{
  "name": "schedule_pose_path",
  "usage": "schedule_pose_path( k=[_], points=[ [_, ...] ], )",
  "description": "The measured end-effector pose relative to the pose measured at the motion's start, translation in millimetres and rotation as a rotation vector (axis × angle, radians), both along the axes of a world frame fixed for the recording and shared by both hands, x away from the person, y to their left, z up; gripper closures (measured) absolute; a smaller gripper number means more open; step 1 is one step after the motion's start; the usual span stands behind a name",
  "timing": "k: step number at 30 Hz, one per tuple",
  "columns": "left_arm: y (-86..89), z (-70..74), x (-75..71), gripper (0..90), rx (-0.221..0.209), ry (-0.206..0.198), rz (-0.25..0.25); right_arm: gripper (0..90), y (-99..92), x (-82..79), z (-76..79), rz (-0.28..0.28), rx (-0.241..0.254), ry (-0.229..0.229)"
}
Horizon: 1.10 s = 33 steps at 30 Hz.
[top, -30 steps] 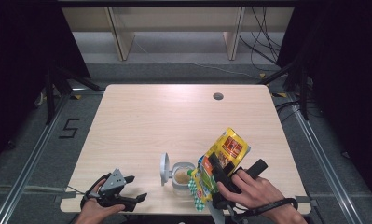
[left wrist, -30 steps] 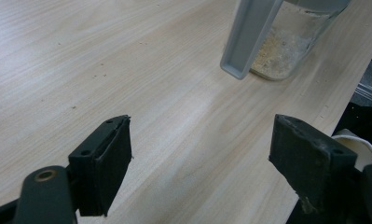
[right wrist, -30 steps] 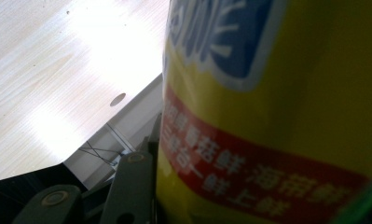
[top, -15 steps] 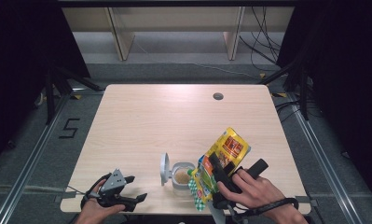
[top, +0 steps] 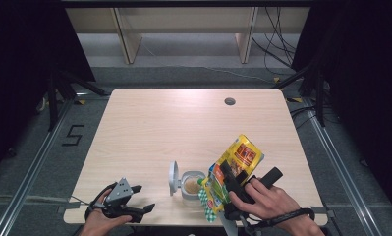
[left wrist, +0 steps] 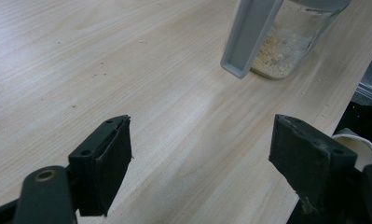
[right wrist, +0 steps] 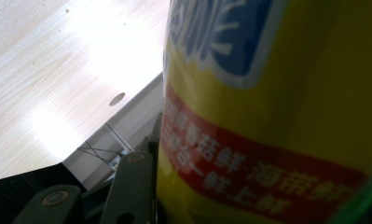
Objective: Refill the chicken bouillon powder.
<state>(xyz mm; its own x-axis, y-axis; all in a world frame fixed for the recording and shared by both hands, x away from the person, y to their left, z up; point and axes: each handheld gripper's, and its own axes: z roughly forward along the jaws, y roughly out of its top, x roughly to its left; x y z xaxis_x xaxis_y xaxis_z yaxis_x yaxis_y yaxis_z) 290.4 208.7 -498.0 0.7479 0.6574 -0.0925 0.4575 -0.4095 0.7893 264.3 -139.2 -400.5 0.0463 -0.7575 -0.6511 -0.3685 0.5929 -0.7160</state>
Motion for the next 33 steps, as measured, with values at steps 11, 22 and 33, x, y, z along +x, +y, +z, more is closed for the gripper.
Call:
schedule_pose_path(
  k=[11,22,33],
  points=[
    [-1.5,-0.5,-0.9,20.2,-0.024,0.004,0.005,63.2,1.1,0.2,-0.6,0.011,0.0,0.004],
    [-0.8,-0.7,-0.5,20.2,-0.009,-0.004,0.005,63.3,1.5,0.8,-2.2,0.017,-0.006,0.005],
    [0.2,-0.3,0.2,20.2,0.009,-0.008,0.001,63.3,1.6,0.6,-0.5,0.019,-0.012,0.001]
  ],
)
